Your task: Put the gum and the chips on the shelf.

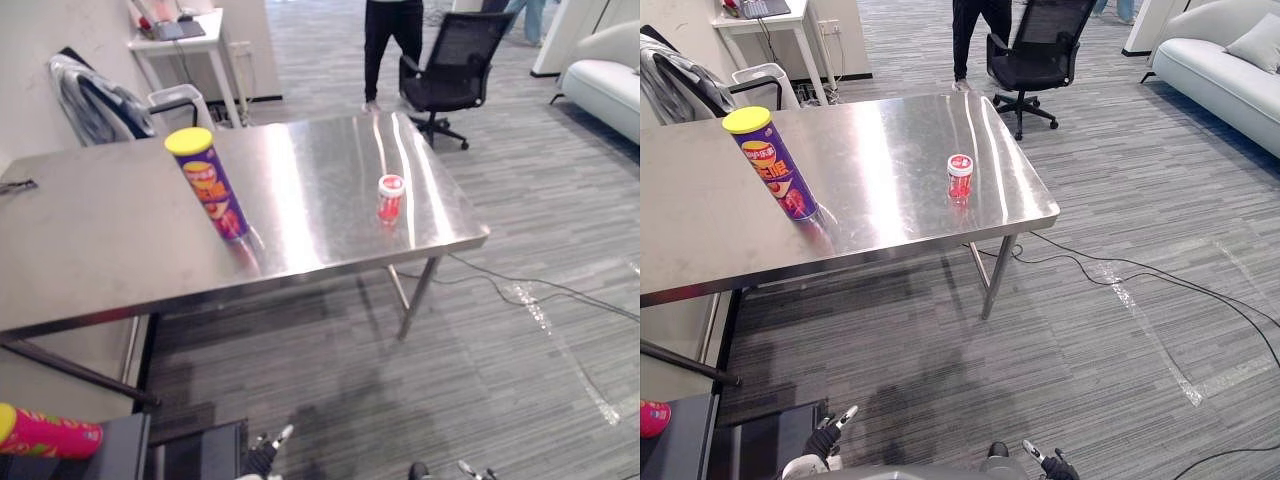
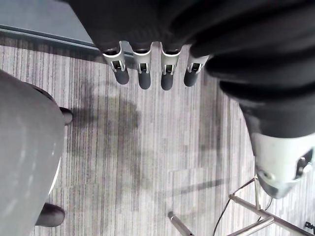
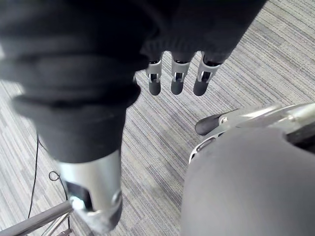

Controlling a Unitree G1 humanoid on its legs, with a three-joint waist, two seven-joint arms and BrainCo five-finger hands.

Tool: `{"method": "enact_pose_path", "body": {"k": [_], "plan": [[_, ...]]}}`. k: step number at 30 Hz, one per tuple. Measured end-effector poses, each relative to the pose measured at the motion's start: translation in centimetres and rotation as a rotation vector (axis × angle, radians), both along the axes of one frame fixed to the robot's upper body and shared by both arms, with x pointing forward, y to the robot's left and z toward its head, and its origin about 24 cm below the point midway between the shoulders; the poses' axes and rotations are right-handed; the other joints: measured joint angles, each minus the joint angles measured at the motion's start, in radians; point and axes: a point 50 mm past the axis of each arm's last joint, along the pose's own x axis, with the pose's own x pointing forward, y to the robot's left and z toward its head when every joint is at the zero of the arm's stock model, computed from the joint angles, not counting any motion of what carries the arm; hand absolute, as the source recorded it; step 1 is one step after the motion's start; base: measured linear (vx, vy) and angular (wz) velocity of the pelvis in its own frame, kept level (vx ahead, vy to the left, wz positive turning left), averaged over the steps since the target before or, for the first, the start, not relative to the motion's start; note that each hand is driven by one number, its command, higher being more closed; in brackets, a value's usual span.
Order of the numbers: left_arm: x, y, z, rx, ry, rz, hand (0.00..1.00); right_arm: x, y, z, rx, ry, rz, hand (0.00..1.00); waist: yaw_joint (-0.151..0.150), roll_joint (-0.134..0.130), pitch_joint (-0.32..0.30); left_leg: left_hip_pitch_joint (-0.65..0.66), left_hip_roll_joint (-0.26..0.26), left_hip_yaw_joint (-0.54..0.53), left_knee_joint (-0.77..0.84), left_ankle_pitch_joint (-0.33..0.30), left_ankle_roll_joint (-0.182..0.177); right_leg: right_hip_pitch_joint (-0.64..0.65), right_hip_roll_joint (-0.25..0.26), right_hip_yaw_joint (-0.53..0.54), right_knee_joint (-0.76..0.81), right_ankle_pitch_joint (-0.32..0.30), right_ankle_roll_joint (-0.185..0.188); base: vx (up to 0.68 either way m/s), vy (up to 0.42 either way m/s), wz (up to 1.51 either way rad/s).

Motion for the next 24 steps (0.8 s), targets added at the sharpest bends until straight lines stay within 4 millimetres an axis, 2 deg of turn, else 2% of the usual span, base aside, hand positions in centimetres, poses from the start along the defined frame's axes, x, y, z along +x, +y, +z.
{"method": "enact_pose_path", "body": {"k": [9,11,12,14,16,17,19,20,21,22,23,24], "plan": [[-0.22,-0.17,-0.27,-0.055,0.015,0.002,0.0,-0.92,0.21,-0.3,0.044,0.013,-0.076,0.0,0.006,-0.002,-0.001,-0.03,0.021,0.001,0.001,-0.002,-0.001,0.02,0.012,-0.059,-0.069,0.033,0.001,0.01,-0.014,0.07],[-0.25,-0.02,-0.26,-0.069,0.01,0.033,0.0,-0.85,0.37,-0.31,0.055,0.007,-0.097,0.0,0.011,-0.007,0.002,-0.032,0.029,0.002,0.011,-0.01,-0.001,0.02,0.014,-0.07,-0.069,0.032,0.001,0.0,-0.008,-0.02],[-0.07,0.02,-0.22,-0.073,0.004,0.04,0.0,-0.88,0.41,-0.33,0.061,0.002,-0.123,0.0,0.023,-0.008,0.004,-0.043,0.04,0.008,0.04,-0.031,-0.001,0.02,0.017,-0.081,-0.065,0.021,-0.009,0.0,-0.015,-0.08],[0.15,-0.06,-0.19,-0.086,-0.004,0.054,0.0,-0.55,0.49,-0.31,0.068,-0.01,-0.149,0.0,0.031,-0.001,0.011,-0.063,0.059,0.021,0.11,-0.076,0.004,-0.013,0.004,-0.111,0.048,-0.06,-0.004,0.0,0.016,-0.04],[0.11,0.06,-0.21,-0.087,0.006,0.046,0.0,-0.57,0.61,-0.32,0.071,-0.011,-0.149,0.0,0.029,-0.009,0.011,-0.059,0.048,0.02,0.148,-0.114,0.013,-0.091,-0.064,-0.129,0.308,-0.161,0.014,0.06,0.108,0.12],[0.12,-0.01,-0.24,-0.085,0.012,0.034,0.0,-0.39,0.33,-0.22,0.064,-0.019,-0.148,0.0,0.029,-0.018,0.019,-0.049,0.037,0.016,0.158,-0.128,0.016,-0.156,-0.107,-0.126,0.473,-0.181,0.008,0.08,0.099,0.11],[0.25,0.26,-0.19,-0.07,0.016,0.002,0.0,-0.32,0.51,-0.24,0.073,-0.024,-0.149,0.0,0.023,-0.02,0.021,-0.021,0.005,-0.012,0.158,-0.132,0.023,-0.234,-0.157,-0.064,0.685,-0.168,-0.009,0.12,0.071,0.38],[0.32,0.33,-0.16,-0.065,0.018,-0.01,0.0,-0.55,0.29,-0.23,0.074,-0.024,-0.162,0.0,0.019,-0.017,0.03,0.003,0.002,-0.047,0.156,-0.134,0.028,-0.276,-0.175,-0.022,0.801,-0.13,-0.012,0.19,0.01,0.75],[0.19,0.3,-0.23,-0.064,0.025,-0.01,0.0,-0.62,0.27,-0.24,0.077,-0.024,-0.166,0.0,0.01,-0.006,0.031,0.015,0.016,-0.07,0.155,-0.134,0.028,-0.289,-0.175,-0.01,0.813,-0.175,-0.017,0.17,-0.044,0.86],[0.26,0.21,-0.24,-0.065,0.026,-0.014,0.0,-0.65,0.29,-0.24,0.079,-0.024,-0.163,0.0,0.001,0.0,0.032,0.015,0.031,-0.106,0.148,-0.133,0.027,-0.282,-0.162,-0.017,0.742,-0.211,-0.021,0.17,-0.092,1.1],[0.27,0.14,-0.27,-0.066,0.03,-0.025,0.0,-0.64,0.48,-0.28,0.083,-0.022,-0.149,0.0,-0.002,0.002,0.031,0.005,0.054,-0.152,0.134,-0.126,0.014,-0.261,-0.126,0.01,0.541,-0.206,-0.016,0.13,-0.111,0.99],[0.31,0.18,-0.25,-0.063,0.03,-0.032,0.0,-0.83,0.54,-0.31,0.084,-0.017,-0.148,0.0,-0.001,-0.001,0.03,-0.004,0.056,-0.169,0.134,-0.124,0.009,-0.257,-0.107,0.032,0.454,-0.196,-0.007,0.16,-0.191,1.0]]}}
